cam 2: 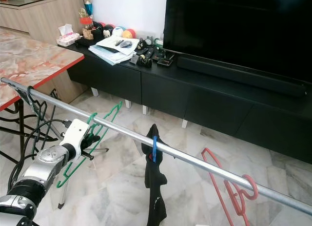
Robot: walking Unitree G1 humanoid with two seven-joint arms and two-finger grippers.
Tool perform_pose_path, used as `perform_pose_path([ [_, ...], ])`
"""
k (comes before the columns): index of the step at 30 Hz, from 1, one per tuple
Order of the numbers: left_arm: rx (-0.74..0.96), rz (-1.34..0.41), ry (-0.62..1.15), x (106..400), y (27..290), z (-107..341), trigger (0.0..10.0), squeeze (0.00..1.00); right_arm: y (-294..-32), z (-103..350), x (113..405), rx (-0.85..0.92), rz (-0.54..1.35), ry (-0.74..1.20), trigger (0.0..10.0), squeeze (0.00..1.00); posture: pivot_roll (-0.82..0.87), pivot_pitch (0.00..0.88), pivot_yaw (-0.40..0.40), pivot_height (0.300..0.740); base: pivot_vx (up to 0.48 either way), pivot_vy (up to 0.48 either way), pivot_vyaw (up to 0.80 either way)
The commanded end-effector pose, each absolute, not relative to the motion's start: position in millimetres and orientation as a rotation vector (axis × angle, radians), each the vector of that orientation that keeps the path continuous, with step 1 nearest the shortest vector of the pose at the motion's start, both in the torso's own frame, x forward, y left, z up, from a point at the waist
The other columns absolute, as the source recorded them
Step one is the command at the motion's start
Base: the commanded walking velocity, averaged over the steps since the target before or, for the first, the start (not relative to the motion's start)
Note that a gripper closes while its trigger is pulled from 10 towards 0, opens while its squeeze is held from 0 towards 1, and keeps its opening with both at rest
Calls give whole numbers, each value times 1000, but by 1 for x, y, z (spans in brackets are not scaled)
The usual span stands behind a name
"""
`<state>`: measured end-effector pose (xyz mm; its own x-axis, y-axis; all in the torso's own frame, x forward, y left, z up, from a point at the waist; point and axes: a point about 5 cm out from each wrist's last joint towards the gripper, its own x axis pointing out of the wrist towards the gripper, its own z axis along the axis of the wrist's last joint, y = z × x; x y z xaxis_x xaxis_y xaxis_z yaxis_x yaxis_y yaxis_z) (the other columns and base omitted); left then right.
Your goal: Hang hanger
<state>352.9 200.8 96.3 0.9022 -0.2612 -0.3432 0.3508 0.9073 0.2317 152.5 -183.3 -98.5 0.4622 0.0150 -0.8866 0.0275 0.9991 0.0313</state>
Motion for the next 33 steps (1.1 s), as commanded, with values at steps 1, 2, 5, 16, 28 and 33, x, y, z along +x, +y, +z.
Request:
perform_pose_path([
  [1,289,-322,316,349,200,92,10000,1000,-185,-99,151,46,-13,1096,10000,0,-2,77,-16,740,0,0,0],
  [2,283,-315,304,349,200,94,10000,1000,-185,-99,151,46,-14,1096,10000,0,-3,77,-15,740,0,0,0],
  [5,265,-315,226,348,201,102,10000,1000,-185,-99,151,46,-16,1095,10000,0,-2,77,-14,740,0,0,0],
  [16,235,-326,103,316,210,119,10000,1000,-185,-99,150,46,-12,1098,10000,0,3,76,-12,740,0,0,0],
  [28,194,-65,85,245,260,108,10000,1000,-186,-99,150,43,-10,1099,10000,0,24,59,-10,740,0,0,0],
  [33,258,396,229,205,311,63,10000,0,-186,-99,150,42,-11,1100,10000,0,23,47,-6,740,0,0,0],
])
